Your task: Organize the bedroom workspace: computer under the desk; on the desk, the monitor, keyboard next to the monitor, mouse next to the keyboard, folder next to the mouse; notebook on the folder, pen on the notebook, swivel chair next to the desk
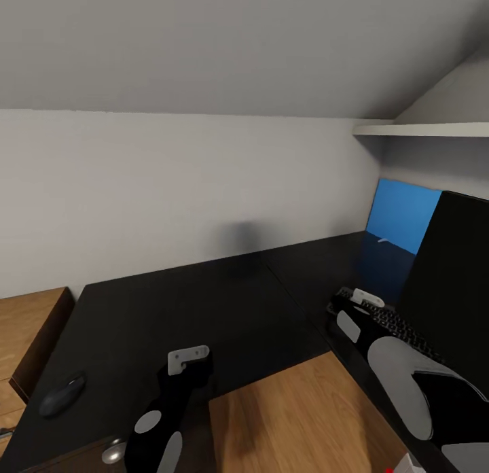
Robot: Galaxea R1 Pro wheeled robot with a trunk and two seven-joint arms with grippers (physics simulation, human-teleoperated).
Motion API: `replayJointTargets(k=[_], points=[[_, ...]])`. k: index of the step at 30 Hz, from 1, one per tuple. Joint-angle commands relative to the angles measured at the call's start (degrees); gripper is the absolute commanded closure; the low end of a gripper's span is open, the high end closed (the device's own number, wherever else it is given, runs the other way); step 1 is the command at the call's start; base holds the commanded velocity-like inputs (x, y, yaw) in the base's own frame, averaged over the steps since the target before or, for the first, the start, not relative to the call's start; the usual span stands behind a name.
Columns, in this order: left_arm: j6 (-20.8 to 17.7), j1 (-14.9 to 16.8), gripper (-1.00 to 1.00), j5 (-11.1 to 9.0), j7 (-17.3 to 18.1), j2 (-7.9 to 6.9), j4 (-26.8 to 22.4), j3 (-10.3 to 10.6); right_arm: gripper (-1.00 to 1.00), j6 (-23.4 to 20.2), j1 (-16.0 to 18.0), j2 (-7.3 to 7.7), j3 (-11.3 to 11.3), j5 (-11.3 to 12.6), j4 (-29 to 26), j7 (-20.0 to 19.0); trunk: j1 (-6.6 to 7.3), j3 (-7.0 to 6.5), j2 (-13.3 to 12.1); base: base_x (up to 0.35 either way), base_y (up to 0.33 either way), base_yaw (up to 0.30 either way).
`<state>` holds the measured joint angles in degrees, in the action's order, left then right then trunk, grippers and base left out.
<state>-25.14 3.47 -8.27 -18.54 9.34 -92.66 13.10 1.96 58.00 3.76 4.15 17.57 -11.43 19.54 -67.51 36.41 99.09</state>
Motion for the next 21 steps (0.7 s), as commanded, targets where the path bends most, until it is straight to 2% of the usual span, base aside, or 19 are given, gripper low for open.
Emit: replayJointTargets(k=[1,5,21], points=[[-0.2,0.0,-1.00,-0.6,-0.5,-0.02,-0.1,0.1,-1.00,0.2,0.0,-0.09,1.0,1.0,2.1,-0.1,0.00,0.07,0.0,0.000,0.000,0.022],[-0.2,0.0,-1.00,-0.6,-0.5,-0.02,-0.1,0.1,-1.00,0.2,0.0,-0.20,1.0,1.0,2.1,0.1,0.00,0.07,0.0,0.000,0.000,0.127],[-0.2,0.0,-1.00,-0.6,-0.5,-0.10,-0.1,0.0,-1.00,0.0,0.0,-0.16,1.0,1.0,2.1,0.1,0.00,0.07,0.0,0.000,0.000,0.233]])
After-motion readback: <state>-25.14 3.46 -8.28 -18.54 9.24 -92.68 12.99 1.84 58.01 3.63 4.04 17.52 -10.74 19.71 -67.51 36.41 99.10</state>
